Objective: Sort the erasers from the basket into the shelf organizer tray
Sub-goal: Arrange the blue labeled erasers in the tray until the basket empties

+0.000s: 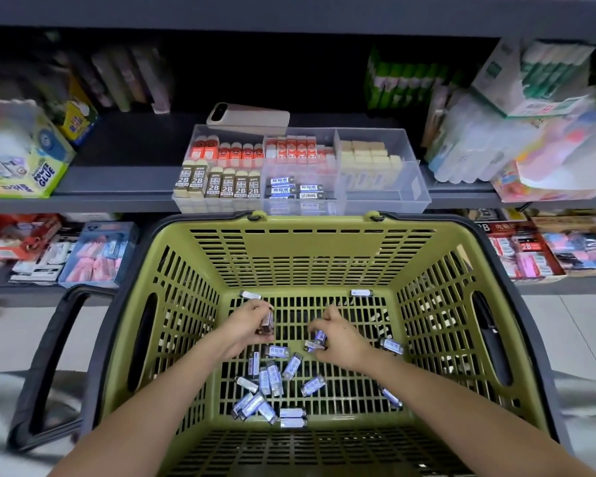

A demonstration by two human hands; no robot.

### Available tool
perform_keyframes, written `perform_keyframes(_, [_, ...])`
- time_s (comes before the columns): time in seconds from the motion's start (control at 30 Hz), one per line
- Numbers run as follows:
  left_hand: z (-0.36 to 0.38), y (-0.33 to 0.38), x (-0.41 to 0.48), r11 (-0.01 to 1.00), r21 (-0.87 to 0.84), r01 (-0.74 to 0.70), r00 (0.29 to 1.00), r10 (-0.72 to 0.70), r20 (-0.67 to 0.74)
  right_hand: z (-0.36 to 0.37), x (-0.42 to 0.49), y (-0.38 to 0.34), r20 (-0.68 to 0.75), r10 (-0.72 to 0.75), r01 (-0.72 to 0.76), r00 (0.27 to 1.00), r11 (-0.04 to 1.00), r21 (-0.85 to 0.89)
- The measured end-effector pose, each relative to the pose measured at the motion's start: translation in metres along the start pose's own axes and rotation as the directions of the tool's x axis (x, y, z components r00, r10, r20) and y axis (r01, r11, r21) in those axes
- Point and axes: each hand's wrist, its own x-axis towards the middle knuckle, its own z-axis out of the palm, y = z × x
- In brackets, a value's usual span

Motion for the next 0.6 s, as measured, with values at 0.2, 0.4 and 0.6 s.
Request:
perform_keyframes(0.2, [0.002,-0.006,-0.004,0.915,-0.359,0.184,0.977,-0.129,0.172,-0.005,-0.004,-0.007,-0.031,0.015,-0.015,0.999,1.000,0.013])
perform_keyframes(0.4, [0.010,-0.005,-0.006,0.831,-0.423,0.360,0.916,-0.229,0.329,-0.029,-0.008,-0.053,-0.152,-0.094,0.146,0.984,0.912,0.384])
perform_keyframes(0.6, [0.019,-0.002,-0.008,0.768,-0.564,0.305,0.949,-0.192,0.252,-0.026,-0.013,-0.052,-0.533,-0.289,0.262,0.795,0.957,-0.128])
